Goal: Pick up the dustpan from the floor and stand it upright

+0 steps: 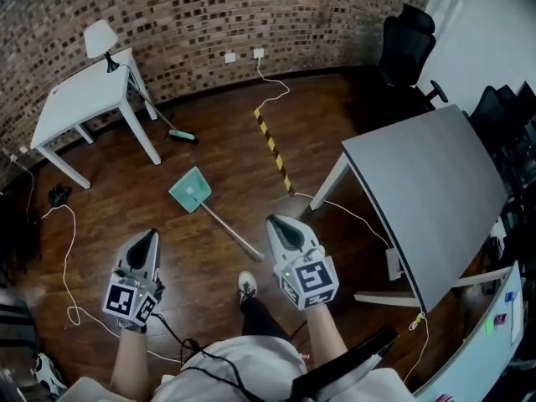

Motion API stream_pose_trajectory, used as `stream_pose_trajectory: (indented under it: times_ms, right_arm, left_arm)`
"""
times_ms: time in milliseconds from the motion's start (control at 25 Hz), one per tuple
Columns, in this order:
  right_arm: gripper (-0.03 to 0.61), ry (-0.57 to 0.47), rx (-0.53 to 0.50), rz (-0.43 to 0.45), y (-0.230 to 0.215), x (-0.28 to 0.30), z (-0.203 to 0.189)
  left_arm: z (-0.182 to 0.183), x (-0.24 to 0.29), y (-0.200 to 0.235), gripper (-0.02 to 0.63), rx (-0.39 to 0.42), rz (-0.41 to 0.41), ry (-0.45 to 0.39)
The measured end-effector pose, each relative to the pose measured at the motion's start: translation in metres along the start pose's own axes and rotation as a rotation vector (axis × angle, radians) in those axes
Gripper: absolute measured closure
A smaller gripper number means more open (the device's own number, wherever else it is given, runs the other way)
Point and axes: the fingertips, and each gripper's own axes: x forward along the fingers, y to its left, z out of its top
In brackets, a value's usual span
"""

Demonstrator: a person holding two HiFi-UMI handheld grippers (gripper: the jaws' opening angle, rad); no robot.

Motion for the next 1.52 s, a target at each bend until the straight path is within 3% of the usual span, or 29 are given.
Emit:
stream_pose_trajectory:
  times_ms: [160,320,480,640,760,920,1120,1240,1360,1520]
  right_arm:
    - [0.552,-0.071,0.033,0.01,-0.045,0.04,0.038]
    - [0.552,-0.101,0.035,0.02,-0.061,0.077,0.057]
    - [0.552,-0.091,0.035,0.021,-0.07,0.103,0.049]
    - [0.552,-0.015,0.046,-0.017,-0.076,0.116,0.02]
    - [0.552,0.061,0.079,-0.058,-0.082,0.12,-0.022]
    - [0.552,0.171,0.113,-0.08,-0.086,0.129,-0.098]
    - [0.551,0.304,0.173,-0.062,-0.087,0.146,-0.206]
    - [0.541,0.379,0.139,-0.093,-0.096,0.155,-0.276]
    - [0.478,0.492,0.073,-0.136,-0.109,0.157,-0.355]
    - [0.474,0.61,0.095,-0.15,-0.114,0.144,-0.449]
  left_arm:
    - [0.023,0.047,0.027,0.606,0.023,0.052,-0.023]
    - [0.032,0.07,0.05,0.604,0.04,0.079,-0.017]
    - [0.018,0.091,0.06,0.606,0.04,0.059,0.012]
    - [0.003,0.107,0.065,0.604,0.029,0.008,0.04]
    - [-0.03,0.116,0.062,0.604,0.0,-0.033,0.101]
    - [-0.1,0.126,0.053,0.604,-0.044,-0.091,0.207]
    - [-0.182,0.148,0.053,0.604,-0.062,-0.118,0.255]
    - [-0.252,0.166,0.057,0.603,-0.082,-0.14,0.324]
    - [-0.334,0.189,0.061,0.604,-0.167,-0.141,0.411]
    - [-0.416,0.205,0.044,0.604,-0.215,-0.211,0.499]
